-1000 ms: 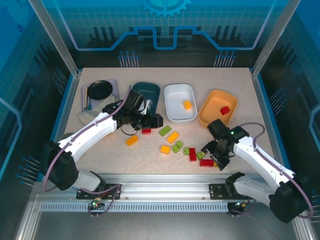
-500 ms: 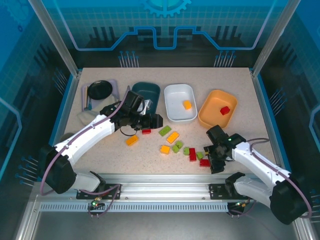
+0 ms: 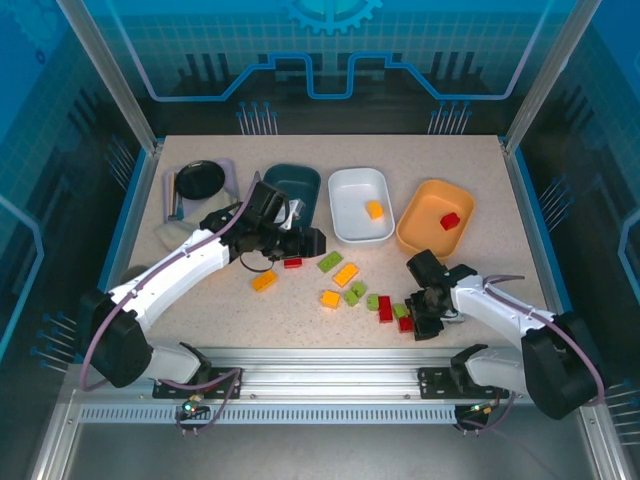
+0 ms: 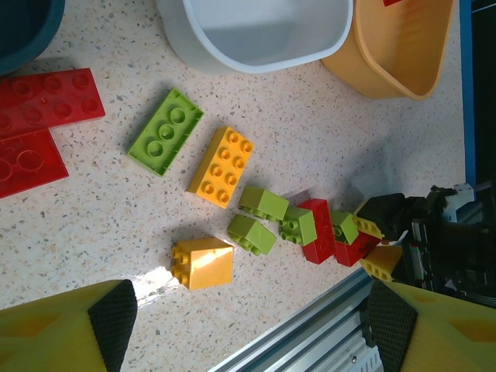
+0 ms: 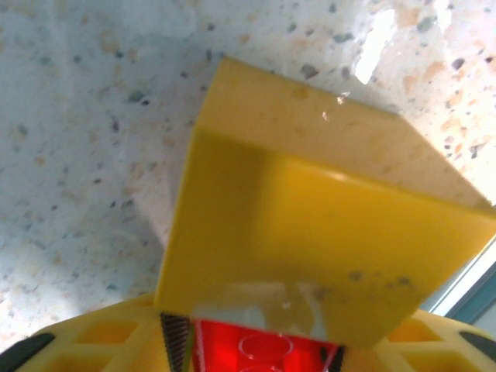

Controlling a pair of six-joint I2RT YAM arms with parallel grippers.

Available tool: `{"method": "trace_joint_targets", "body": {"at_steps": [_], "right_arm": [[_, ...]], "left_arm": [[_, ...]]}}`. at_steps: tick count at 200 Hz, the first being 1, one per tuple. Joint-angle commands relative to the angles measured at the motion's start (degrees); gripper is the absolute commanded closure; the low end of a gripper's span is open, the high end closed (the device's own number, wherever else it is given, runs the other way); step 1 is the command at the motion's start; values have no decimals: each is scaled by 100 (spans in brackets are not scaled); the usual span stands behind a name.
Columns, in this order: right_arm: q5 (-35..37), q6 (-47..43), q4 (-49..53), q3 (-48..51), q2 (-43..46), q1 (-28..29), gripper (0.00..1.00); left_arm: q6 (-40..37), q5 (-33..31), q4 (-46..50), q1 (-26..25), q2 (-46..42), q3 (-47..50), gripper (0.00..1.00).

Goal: Sort the legos into containers by color

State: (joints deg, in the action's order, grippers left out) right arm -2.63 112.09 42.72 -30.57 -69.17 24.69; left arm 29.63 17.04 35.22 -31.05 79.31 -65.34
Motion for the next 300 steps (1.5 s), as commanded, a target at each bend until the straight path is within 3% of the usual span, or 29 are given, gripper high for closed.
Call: {"method": "trace_joint_targets", "body": {"at_steps": [1,40,84,111,138,171,199,230,264,300], "right_arm": [[13,-124,-59,-12,-112,-102,57],[505,-902,448,-757,-71,-177,75],[1574,-2644,1770,-2676,-294,-310,76],[1856,-3864,1606,-3336,-589,-645,76],[1637,-5267,1161,-4178,-1602,-1089,74],[1145,-6338,1122,-5204,-3210,-1669,73],[907,-6730,1131,-5815,-4144,-1980,65],[752,-6988,1392,-6297,-4589,-2066,41],[894,-7112,1378,-6290,-4010,-1852,30],[976,-7939,527,-5626,-2799,-906,29]], "left_arm": [[-71,142,-29,-46,-78,-12,18],[-45,133,-62,-50,-12,-95,18],[112,117,-159,-48,139,-550,18],[174,42,-150,-43,314,-983,18],[257,-76,-89,2,455,-1300,18],[516,-218,-86,138,497,-1306,18],[744,-422,60,272,491,-1227,18],[1045,-849,407,379,425,-1090,18],[1423,-1381,942,523,297,-812,18],[1525,-1667,1279,609,296,-234,19]]}}
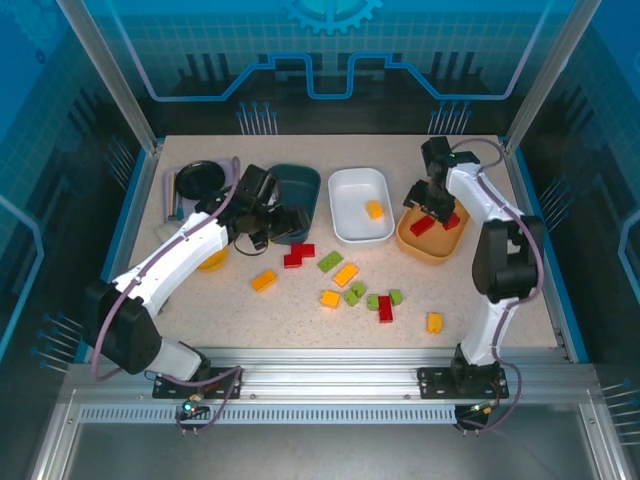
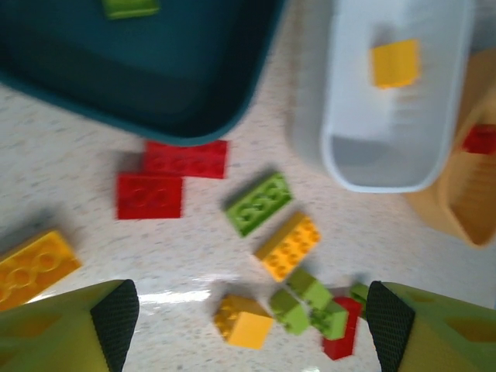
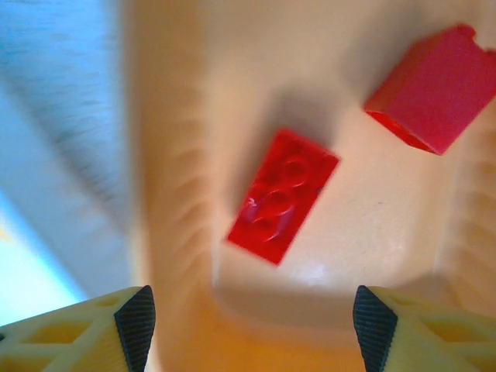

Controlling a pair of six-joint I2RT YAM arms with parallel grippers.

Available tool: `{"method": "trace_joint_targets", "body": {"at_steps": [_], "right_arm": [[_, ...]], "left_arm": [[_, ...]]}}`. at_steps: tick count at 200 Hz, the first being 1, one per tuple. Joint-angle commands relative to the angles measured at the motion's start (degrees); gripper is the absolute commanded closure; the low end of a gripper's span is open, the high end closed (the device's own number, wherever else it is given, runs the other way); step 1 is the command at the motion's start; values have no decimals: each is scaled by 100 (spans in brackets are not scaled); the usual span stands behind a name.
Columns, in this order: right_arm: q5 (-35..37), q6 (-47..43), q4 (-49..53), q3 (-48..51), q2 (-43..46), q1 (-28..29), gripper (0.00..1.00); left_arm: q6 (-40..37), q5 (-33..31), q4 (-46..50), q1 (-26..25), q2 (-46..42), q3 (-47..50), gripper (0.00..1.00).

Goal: Sort the legos into containers by color

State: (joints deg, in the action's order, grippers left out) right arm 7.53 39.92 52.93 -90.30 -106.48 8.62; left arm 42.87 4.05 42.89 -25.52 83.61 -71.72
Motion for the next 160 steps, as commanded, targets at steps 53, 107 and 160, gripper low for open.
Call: {"method": "trace_joint_targets", "body": {"at_steps": [53,107,160], "right_arm": [[-1568,-2189,-1513,1604,1912,1722,29],[-1651,-2374,-1556,2128,2358,1871,29],[-1560,-2343,-1445,2148,2493,1854,30]], "left_arm": [[428,-550,501,69,-143,1105,18],[-649,-180,-295,39,492,1011,19],[-1082,-30,-506,-188,1187,515,19]]}}
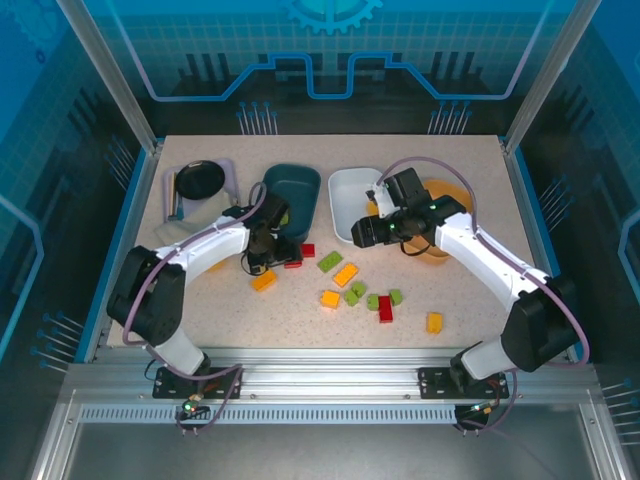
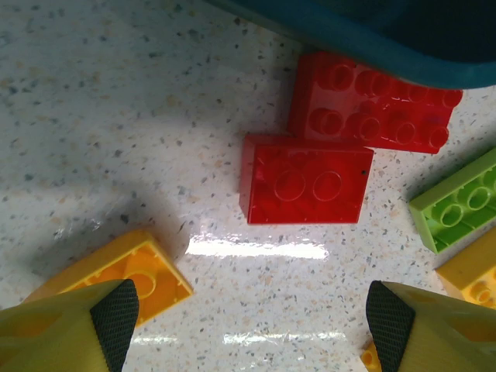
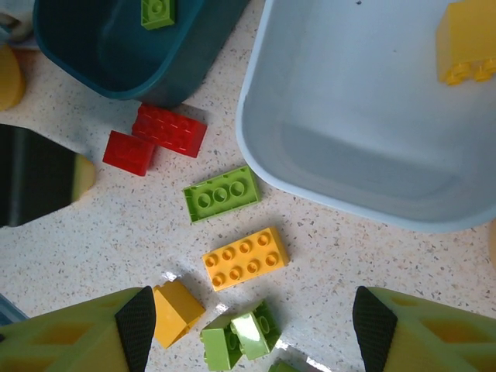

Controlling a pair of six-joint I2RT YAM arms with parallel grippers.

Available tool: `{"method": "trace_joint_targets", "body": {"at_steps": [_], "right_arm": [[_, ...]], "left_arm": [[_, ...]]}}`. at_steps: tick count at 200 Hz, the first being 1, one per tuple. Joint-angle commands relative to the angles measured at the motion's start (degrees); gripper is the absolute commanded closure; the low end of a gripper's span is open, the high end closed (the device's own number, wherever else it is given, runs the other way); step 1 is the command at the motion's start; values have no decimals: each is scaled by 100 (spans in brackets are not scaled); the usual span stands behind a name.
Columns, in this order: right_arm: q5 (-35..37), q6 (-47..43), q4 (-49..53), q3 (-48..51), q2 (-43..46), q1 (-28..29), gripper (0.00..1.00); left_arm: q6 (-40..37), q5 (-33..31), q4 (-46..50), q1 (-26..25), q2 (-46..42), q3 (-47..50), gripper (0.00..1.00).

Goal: Sort the legos into containers by color

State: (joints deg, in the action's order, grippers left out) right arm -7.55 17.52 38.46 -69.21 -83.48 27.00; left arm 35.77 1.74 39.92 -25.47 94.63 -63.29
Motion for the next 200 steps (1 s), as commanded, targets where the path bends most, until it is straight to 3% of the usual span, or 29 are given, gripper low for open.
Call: {"method": "trace_joint_targets", "body": {"at_steps": [1,63,129,200], "right_arm": [[-44,-101,3,39,197,15,30],[-61,143,-54,428,619,-263,30],[-115,217,66,641,964,-454,30],[-131,322,205,795,1305,-674,30]], "left_arm": [[-375,203,-211,-202,88,-340,19],[-49,147,-123,-1111,790,-1083,22],[-1300,-513,288,-1435,2015,-2449,42],[-2088,-650,256,-1523,2524,-2688,36]]}}
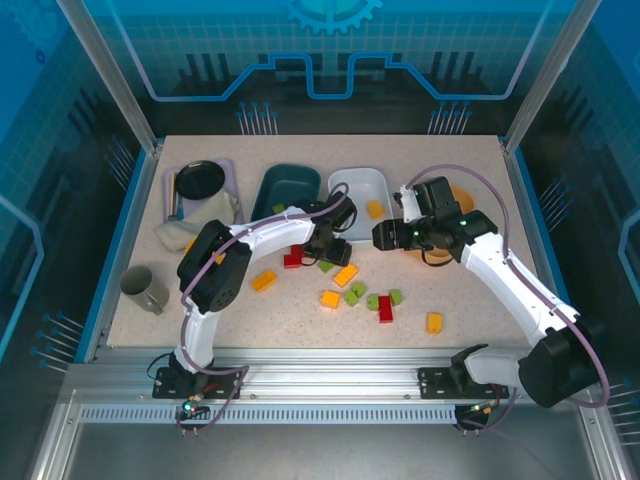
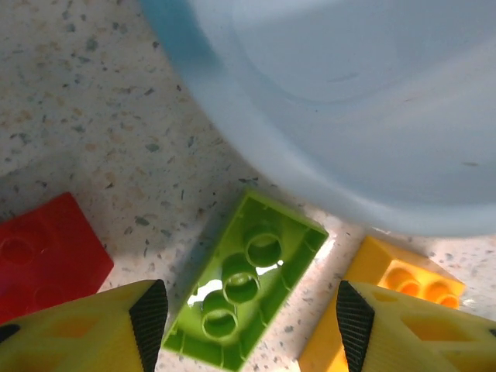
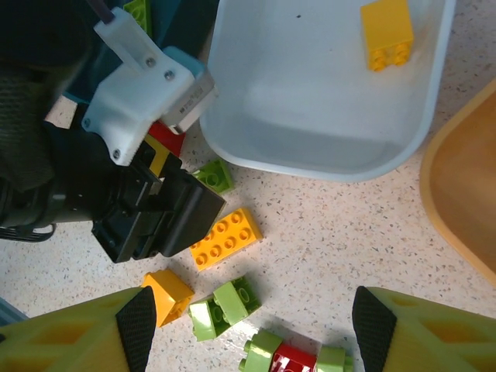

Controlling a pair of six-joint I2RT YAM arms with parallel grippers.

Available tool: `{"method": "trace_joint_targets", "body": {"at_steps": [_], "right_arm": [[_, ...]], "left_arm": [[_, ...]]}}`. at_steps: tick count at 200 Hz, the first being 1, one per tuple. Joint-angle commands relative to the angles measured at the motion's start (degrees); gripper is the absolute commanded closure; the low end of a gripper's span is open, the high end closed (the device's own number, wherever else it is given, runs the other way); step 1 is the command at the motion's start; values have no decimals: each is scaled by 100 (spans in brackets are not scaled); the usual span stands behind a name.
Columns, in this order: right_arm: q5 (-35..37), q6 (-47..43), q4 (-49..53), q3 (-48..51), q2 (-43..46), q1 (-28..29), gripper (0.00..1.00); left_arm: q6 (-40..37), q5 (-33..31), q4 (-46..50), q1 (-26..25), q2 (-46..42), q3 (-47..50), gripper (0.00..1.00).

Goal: Sort the legos into containers by color

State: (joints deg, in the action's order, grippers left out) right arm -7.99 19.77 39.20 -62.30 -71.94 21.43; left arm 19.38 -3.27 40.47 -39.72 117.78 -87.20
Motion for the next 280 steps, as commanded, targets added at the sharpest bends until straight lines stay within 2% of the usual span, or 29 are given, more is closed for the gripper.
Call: {"method": "trace_joint_targets", "body": {"at_steps": [1,41,122,138,178,191,238,280], "right_arm": [[-88,97,131,104,153,-119,30],[-115,176,143,113,163,-147,30],[-159,298,106,191,131,-150,30],[-175,317,97,218,138,-156,30],[-185,321,79,194,102,-152,30],[-194,324,79,187,95,-151,30],[-203,336,79,174,80,-154,30],[-178,373,66,170,129,-153,30]], "left_arm": [[-455,-158,204,-106,219,-302,36],[-501,-310,232,-131,446,-299,39],[-351,-699,171,-255,491,-68,59],[-270,-774,207,-251,492,7,59],[-112,-794,192,-251,492,245,50],[-79,-770,168,-255,491,282,50],[-44,-802,134,-254,432,274,68],[138,-1012,304,-255,-70,402,69]]}}
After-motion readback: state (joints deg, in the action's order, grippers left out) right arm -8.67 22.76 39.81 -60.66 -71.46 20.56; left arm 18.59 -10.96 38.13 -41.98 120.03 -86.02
